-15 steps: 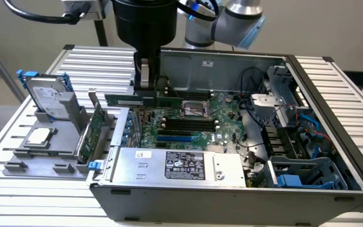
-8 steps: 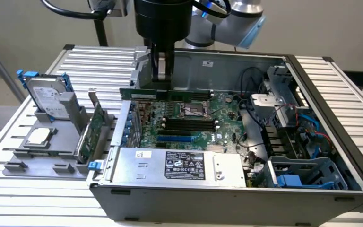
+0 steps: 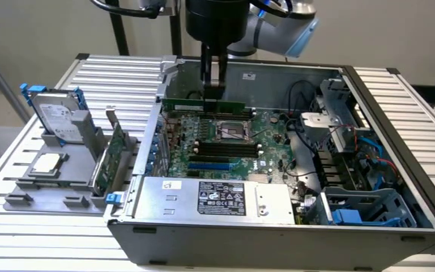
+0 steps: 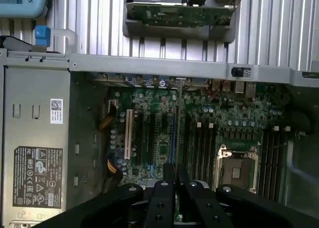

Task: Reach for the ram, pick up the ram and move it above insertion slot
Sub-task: 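Pick up the ram and move it above insertion slot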

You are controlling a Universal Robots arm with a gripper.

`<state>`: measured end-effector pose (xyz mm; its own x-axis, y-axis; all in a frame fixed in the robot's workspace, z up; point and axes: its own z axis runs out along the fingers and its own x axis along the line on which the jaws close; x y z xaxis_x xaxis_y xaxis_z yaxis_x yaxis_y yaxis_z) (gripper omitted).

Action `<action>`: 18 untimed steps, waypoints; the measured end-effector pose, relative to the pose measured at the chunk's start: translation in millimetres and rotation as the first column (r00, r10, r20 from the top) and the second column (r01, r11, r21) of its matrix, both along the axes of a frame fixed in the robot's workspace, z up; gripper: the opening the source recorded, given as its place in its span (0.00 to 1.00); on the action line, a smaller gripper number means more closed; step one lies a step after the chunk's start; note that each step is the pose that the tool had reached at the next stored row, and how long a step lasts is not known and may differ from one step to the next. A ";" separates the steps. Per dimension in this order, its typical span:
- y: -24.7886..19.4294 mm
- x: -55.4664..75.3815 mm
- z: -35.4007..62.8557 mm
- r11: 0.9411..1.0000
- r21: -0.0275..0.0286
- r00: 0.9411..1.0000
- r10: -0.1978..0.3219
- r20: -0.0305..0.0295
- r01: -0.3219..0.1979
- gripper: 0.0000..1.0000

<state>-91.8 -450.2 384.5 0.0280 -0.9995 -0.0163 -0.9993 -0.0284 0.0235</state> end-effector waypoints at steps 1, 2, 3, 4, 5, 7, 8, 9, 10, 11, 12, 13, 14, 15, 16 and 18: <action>0.9 4.5 -0.4 1.000 -0.001 1.000 0.000 0.000 0.000 0.14; 1.3 9.0 -0.7 1.000 -0.001 1.000 0.000 0.000 0.000 0.14; 1.6 13.4 -1.0 1.000 -0.001 1.000 0.000 0.000 0.000 0.14; 1.7 18.0 -1.1 1.000 -0.002 1.000 0.000 0.000 0.000 0.14; 1.9 22.4 -1.3 1.000 -0.002 1.000 0.000 0.000 0.000 0.14; 2.1 31.5 -1.6 1.000 -0.003 1.000 -0.001 0.000 0.001 0.14; 2.1 36.2 -1.8 1.000 -0.003 1.000 -0.002 0.000 0.002 0.14; 2.1 39.9 -1.9 1.000 -0.003 1.000 -0.003 0.000 0.003 0.14; 2.1 43.2 -2.1 1.000 -0.003 1.000 -0.004 0.000 0.004 0.14; 2.0 45.1 -2.1 1.000 -0.003 1.000 -0.004 0.000 0.004 0.14; 2.0 46.1 -2.1 1.000 -0.003 1.000 -0.005 0.000 0.005 0.14; 2.0 46.3 -2.1 1.000 -0.003 1.000 -0.005 0.000 0.005 0.14; 2.0 46.3 -2.2 1.000 -0.003 1.000 -0.005 0.000 0.005 0.14; 2.1 46.3 -2.2 1.000 -0.003 1.000 -0.005 0.000 0.005 0.14; 2.1 46.3 -2.2 1.000 -0.003 1.000 -0.005 0.000 0.005 0.14; 2.1 46.3 -2.2 1.000 -0.003 1.000 -0.005 0.000 0.005 0.14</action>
<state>-45.5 -448.2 382.3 0.0234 -0.9996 -0.0132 -0.9994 -0.0237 0.0238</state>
